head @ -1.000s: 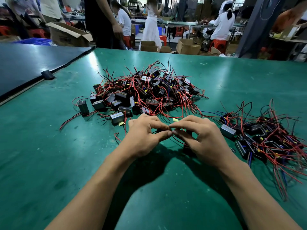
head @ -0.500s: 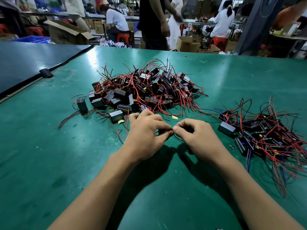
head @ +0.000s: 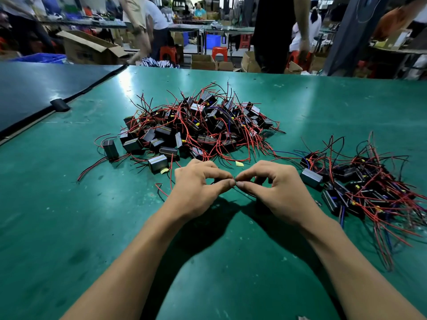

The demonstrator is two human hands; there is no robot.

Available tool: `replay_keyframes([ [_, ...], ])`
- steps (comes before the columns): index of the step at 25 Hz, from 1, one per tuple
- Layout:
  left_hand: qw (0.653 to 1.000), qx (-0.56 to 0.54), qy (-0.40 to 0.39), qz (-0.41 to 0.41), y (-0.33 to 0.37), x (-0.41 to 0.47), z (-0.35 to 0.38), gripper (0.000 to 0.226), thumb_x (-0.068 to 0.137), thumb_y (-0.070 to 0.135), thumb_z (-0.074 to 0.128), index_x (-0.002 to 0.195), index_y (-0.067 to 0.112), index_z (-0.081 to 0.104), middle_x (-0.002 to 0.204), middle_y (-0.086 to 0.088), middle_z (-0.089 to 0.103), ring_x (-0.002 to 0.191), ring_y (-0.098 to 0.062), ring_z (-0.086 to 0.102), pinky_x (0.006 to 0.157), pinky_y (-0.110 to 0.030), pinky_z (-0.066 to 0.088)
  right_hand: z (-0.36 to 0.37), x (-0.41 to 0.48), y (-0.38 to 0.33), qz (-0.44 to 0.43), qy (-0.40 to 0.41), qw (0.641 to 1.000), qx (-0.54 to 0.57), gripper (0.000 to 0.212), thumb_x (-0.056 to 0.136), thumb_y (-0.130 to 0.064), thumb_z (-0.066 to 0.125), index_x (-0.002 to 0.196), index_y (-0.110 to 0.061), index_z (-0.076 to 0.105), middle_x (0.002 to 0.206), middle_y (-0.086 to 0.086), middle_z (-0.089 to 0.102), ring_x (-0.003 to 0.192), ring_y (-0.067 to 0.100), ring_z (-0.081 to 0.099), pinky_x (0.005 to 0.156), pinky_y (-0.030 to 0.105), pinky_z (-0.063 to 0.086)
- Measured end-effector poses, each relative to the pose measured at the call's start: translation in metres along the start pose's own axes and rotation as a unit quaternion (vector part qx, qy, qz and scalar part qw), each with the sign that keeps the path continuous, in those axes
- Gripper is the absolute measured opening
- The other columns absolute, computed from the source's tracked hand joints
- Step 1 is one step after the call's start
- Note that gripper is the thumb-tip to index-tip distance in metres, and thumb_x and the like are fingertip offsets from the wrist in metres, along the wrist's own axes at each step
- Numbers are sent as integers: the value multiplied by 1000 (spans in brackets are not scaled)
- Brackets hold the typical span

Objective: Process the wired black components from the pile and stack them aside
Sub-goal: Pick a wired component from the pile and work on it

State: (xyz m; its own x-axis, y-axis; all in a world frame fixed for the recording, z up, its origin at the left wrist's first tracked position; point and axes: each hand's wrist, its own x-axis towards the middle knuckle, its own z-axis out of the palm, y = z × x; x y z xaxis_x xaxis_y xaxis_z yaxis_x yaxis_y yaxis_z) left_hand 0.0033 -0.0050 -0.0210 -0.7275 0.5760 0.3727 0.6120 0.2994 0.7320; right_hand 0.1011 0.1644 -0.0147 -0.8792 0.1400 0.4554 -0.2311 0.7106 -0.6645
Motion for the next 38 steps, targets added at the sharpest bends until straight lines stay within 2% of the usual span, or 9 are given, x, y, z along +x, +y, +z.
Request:
replay_keyframes([
  [7, 1000, 8, -10, -2, 3, -1, -3, 10, 78, 38, 77, 84, 30, 79, 74, 13, 64, 86, -7, 44, 91, -57, 36, 2, 1, 4, -111, 6, 985, -134, 8, 88, -29, 76, 91, -21, 78, 85, -8, 70, 63, 17, 60, 65, 43, 49],
  [13, 1000, 20, -18, 1, 4, -2, -5, 8, 80, 37, 78, 85, 31, 79, 74, 13, 63, 87, -8, 45, 92, -55, 36, 1, 0, 3, -90, 1, 985, -149, 12, 90, -30, 73, 98, -23, 77, 91, -8, 69, 66, 22, 59, 68, 42, 50],
  [20, 998, 48, 14, 43, 7, -5, 2, 8, 78, 35, 80, 85, 31, 80, 74, 13, 66, 85, -12, 49, 87, -55, 40, 20, 2, 4, 136, 23, 990, -10, 23, 87, -23, 68, 64, -24, 65, 54, -15, 57, 50, 1, 46, 51, 17, 35],
  [23, 999, 30, 13, 27, 4, -4, 0, 8, 79, 34, 79, 86, 30, 80, 74, 14, 65, 85, -10, 48, 87, -56, 40, 16, 1, -1, 83, 39, 996, 2, 12, 85, -20, 75, 75, -25, 71, 62, -16, 63, 55, 3, 53, 54, 11, 39],
  [26, 1000, 11, 1, -1, 1, -2, -3, 10, 80, 36, 77, 88, 30, 79, 77, 17, 64, 88, -8, 47, 92, -55, 38, 7, 0, 1, -39, 21, 998, -35, 16, 84, -12, 79, 96, -21, 76, 86, -9, 68, 66, 13, 60, 66, 24, 51],
  [28, 1000, 7, -11, -8, 0, -1, -5, 9, 80, 36, 77, 87, 31, 79, 79, 14, 66, 89, -8, 47, 93, -54, 37, 6, 1, 7, -61, 13, 995, -74, 18, 84, -13, 79, 100, -20, 78, 91, -6, 69, 64, 20, 60, 64, 39, 53],
  [31, 1000, -12, -24, -11, 2, -1, -7, 3, 81, 33, 77, 83, 33, 78, 78, 11, 67, 89, -10, 48, 94, -56, 36, 6, 1, 11, -86, 22, 989, -120, 12, 86, -20, 78, 97, -21, 79, 91, -8, 70, 63, 18, 60, 67, 43, 52],
  [35, 999, -6, -28, -17, 5, -1, -9, 3, 81, 34, 77, 83, 33, 78, 78, 13, 66, 91, -10, 50, 96, -55, 36, 6, 1, 6, -69, 25, 991, -115, 6, 90, -29, 73, 92, -23, 75, 87, -12, 67, 68, 10, 56, 73, 41, 50],
  [38, 1000, 6, -27, -8, 6, 0, -9, 5, 81, 35, 77, 85, 32, 78, 76, 13, 66, 91, -11, 50, 94, -54, 37, 10, 2, 0, 18, 1, 998, -57, 6, 93, -26, 69, 87, -27, 68, 83, -10, 66, 74, 14, 60, 71, 36, 49],
])
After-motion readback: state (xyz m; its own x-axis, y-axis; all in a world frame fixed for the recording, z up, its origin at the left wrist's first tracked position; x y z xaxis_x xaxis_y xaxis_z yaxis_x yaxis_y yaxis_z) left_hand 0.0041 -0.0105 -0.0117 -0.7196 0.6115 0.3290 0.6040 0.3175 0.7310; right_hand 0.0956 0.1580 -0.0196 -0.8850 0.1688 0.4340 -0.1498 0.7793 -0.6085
